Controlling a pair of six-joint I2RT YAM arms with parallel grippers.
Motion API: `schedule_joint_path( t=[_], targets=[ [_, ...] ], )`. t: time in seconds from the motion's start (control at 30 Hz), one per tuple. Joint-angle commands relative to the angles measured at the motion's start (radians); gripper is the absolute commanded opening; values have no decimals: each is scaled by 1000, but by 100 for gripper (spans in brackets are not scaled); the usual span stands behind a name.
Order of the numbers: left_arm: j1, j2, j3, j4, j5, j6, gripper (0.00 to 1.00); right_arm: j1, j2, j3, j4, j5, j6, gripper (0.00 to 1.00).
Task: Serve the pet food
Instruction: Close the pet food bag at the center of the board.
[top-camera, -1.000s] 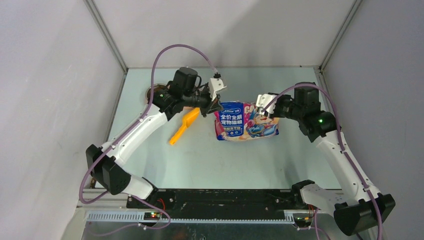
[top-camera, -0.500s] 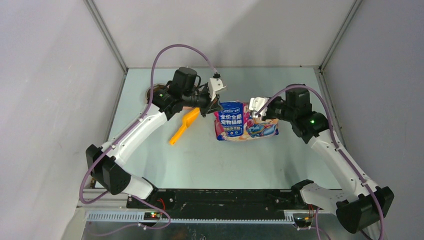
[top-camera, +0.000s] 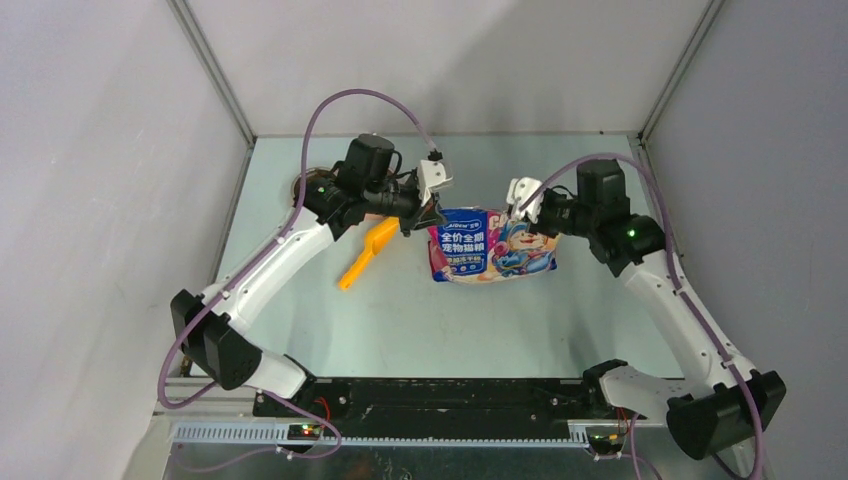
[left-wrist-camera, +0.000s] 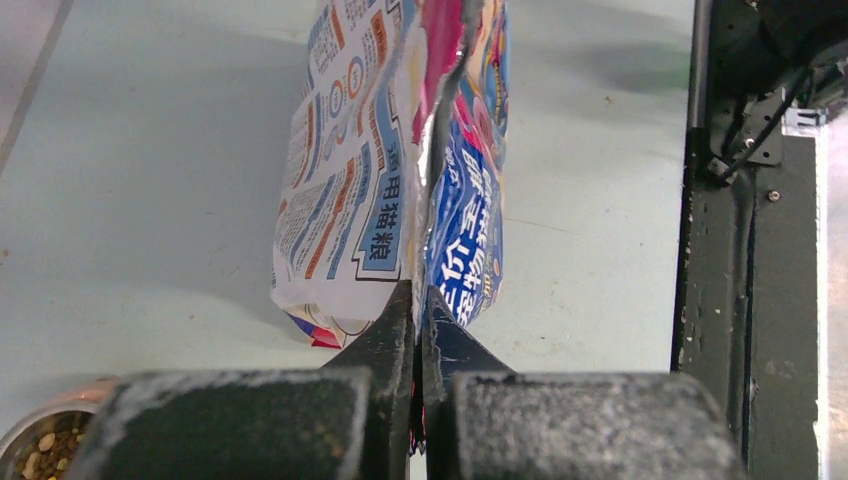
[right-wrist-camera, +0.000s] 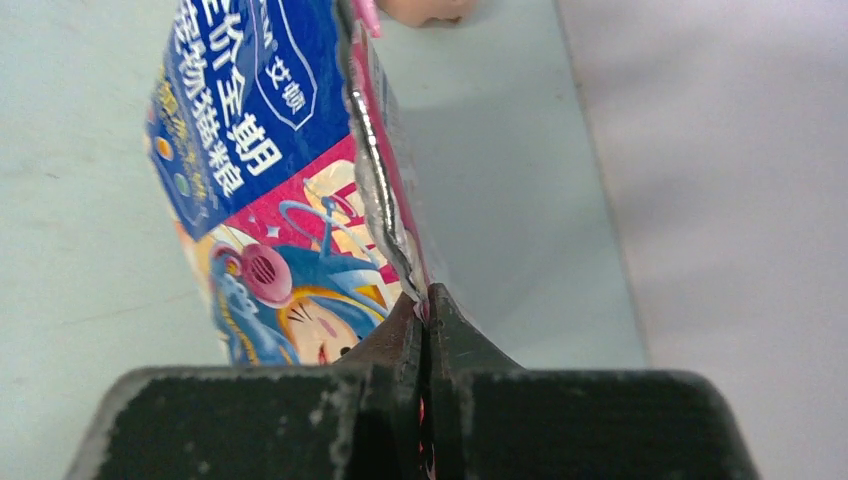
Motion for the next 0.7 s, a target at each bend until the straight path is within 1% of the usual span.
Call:
schedule_joint_path(
  t=[0.0, 0.1, 0.17, 0.3, 0.37, 0.4, 0.43, 0.47, 0.5, 0.57, 0.67],
  targets=[
    [7, -63, 81, -52, 74, 104, 0, -76, 45, 195, -117, -262, 184, 0],
    [6, -64, 92, -83, 91, 148, 0, -106, 104, 272, -155, -342, 279, 0],
    [4, -63, 95, -98, 102, 165, 0, -104, 145, 318, -223, -369, 303, 0],
    [-3, -66, 95, -129, 115, 203, 0, -98, 230, 412, -322, -376, 354, 0],
    [-5, -68, 96, -138, 116, 211, 0, -97, 240, 422, -326, -372, 363, 2],
    [-6, -68, 98, -141, 117, 211, 0, -95, 227, 414, -315, -362, 369, 7],
    [-6, -67, 100, -143, 119, 213, 0, -89, 217, 385, -279, -354, 369, 18],
    [-6, -65, 104, -146, 121, 213, 0, -71, 189, 366, -258, -326, 364, 23],
    [-5, -64, 106, -147, 124, 211, 0, -59, 173, 320, -207, -308, 361, 33],
    [-7, -61, 111, -147, 132, 204, 0, -16, 132, 258, -137, -249, 345, 44],
    [-7, -57, 117, -147, 143, 195, 0, 51, 108, 199, -72, -155, 329, 48]
  ],
)
